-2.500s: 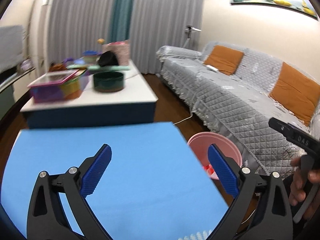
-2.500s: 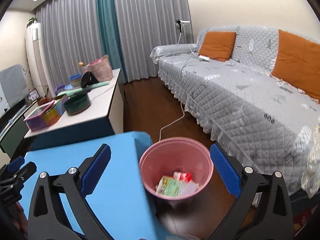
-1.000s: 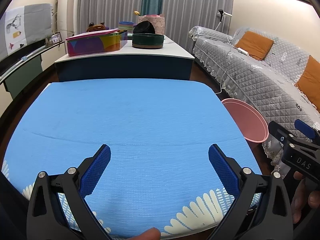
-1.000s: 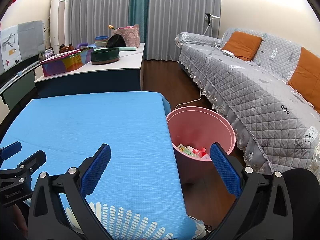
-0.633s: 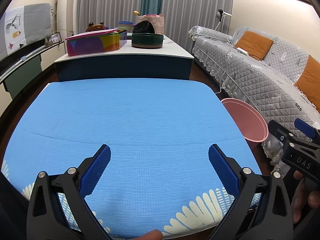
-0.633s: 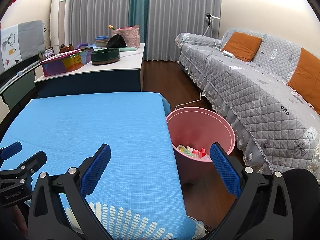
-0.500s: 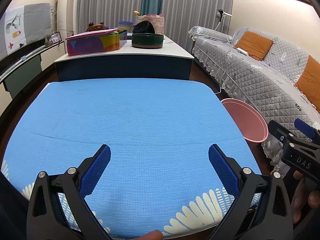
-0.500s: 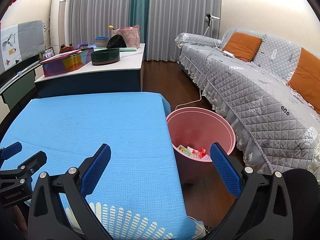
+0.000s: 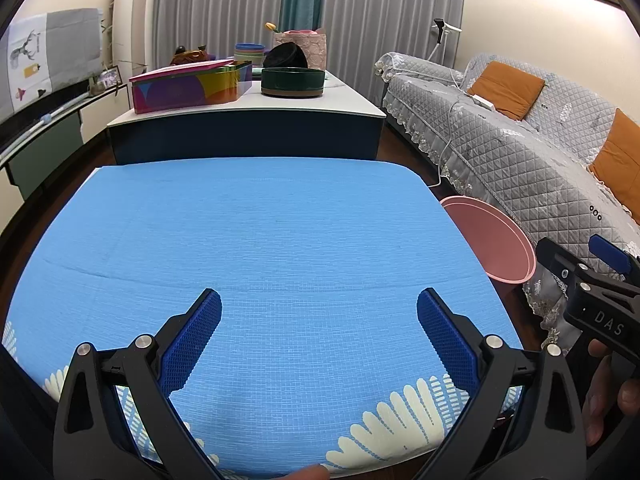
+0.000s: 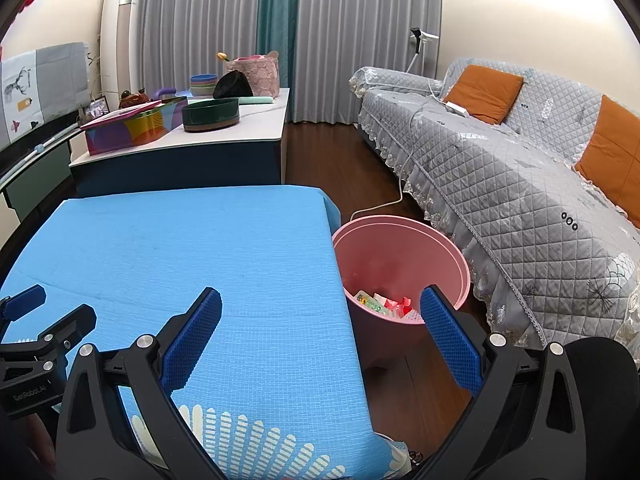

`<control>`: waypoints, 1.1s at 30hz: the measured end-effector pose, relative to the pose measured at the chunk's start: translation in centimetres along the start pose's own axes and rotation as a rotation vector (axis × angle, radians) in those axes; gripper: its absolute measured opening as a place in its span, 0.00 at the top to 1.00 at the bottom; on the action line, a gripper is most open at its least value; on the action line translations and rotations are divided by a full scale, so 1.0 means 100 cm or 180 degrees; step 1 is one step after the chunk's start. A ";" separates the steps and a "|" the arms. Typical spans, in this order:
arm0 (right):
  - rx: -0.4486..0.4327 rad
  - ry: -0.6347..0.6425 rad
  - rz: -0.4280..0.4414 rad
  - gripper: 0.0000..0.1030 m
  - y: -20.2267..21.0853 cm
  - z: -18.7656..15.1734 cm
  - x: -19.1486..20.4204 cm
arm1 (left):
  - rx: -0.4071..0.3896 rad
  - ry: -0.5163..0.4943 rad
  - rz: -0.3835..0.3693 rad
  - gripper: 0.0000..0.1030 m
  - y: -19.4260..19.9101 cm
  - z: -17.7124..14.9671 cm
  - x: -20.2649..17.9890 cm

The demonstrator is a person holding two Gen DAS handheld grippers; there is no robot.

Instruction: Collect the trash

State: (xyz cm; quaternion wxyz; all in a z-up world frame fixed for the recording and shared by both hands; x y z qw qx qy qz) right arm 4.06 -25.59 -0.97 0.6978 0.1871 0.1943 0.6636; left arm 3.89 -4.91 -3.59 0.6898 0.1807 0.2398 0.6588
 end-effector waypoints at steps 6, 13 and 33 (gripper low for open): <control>0.0001 0.0000 0.0000 0.05 0.000 0.000 0.000 | -0.0004 0.0002 -0.0004 0.08 0.000 0.000 0.000; 0.0000 0.0001 0.0000 0.05 0.000 0.000 0.000 | -0.0002 0.0001 -0.0003 0.08 0.001 0.000 -0.001; 0.0000 0.0001 0.0001 0.05 0.000 -0.001 0.000 | -0.0041 -0.0036 -0.0061 0.08 0.000 0.006 -0.009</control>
Point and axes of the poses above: each gripper's, at about its wrist camera, not at the fingertips, and y roughly against the way its jaws point, x to its left, z to its top, the point moved 10 cm from there along -y, roughly the way its jaws point, and after that the axes turned 5 degrees about -x, right-handed, at the moved point
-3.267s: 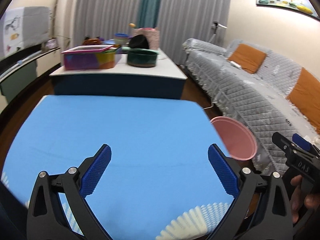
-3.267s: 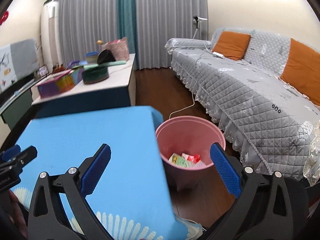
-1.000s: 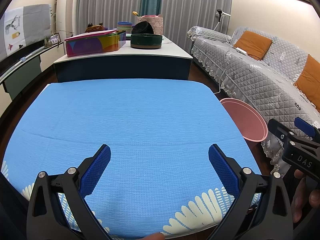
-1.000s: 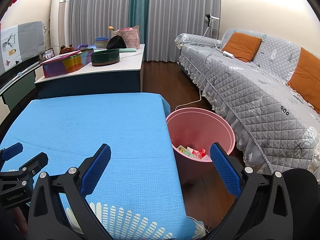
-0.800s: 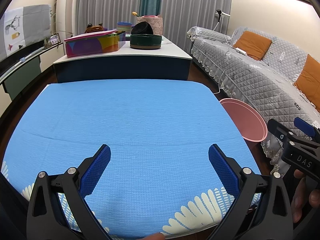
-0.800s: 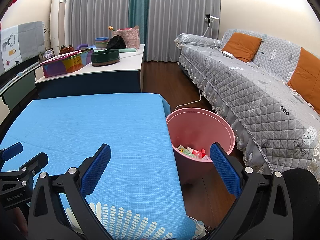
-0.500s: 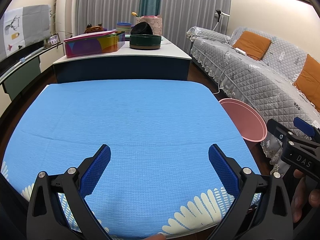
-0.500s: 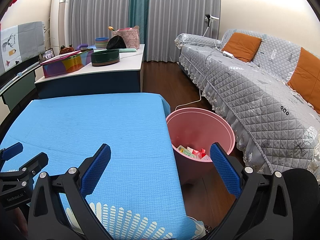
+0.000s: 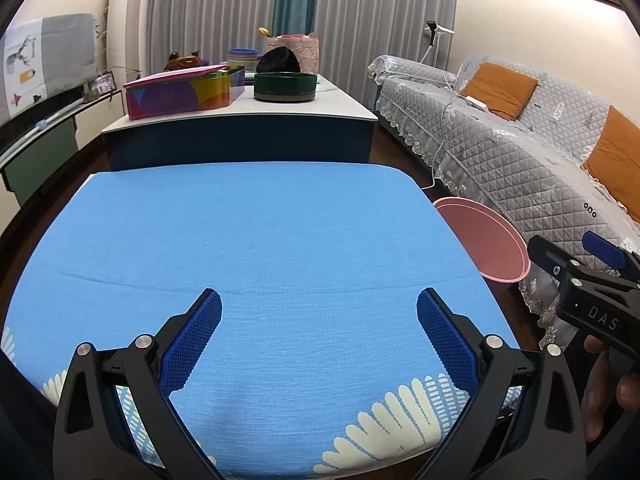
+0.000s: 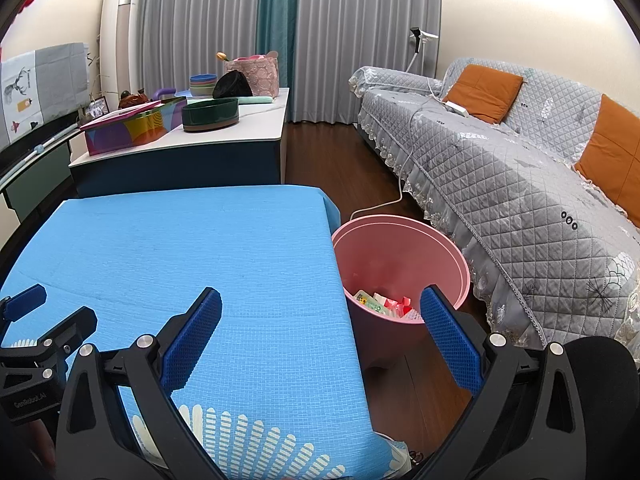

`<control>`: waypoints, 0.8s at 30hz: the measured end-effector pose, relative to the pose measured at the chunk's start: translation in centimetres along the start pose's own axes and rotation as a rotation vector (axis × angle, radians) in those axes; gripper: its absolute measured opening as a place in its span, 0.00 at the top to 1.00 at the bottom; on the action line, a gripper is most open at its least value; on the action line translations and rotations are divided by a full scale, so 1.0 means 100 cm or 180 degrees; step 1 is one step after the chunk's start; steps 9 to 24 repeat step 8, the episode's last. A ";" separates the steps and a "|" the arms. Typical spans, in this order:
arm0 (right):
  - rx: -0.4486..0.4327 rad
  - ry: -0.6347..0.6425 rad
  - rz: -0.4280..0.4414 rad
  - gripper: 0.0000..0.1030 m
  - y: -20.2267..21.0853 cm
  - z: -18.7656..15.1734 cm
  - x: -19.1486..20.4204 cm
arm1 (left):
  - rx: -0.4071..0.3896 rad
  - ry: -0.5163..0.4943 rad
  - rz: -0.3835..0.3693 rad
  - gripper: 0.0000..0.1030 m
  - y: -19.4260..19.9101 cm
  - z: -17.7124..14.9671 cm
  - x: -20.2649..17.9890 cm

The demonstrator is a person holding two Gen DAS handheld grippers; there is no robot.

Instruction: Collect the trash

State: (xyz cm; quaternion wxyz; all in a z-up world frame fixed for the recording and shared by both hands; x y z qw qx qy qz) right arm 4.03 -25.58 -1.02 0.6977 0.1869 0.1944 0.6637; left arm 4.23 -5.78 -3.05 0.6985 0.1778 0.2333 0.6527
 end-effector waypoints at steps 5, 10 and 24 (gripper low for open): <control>0.0001 -0.0002 -0.0001 0.05 0.000 0.000 0.000 | 0.0033 0.0053 0.0027 0.08 -0.002 0.000 0.006; 0.0000 -0.0001 -0.0001 0.05 0.000 0.000 0.000 | 0.0057 0.0057 0.0026 0.08 -0.003 -0.002 0.006; 0.0000 -0.0001 -0.0001 0.05 0.000 0.000 0.000 | 0.0057 0.0057 0.0026 0.08 -0.003 -0.002 0.006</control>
Point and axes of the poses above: each gripper's, at about its wrist camera, not at the fingertips, and y roughly against the way its jaws point, x to its left, z to its top, the point moved 10 cm from there along -y, roughly the way its jaws point, and after that the axes turned 5 degrees about -x, right-handed, at the moved point
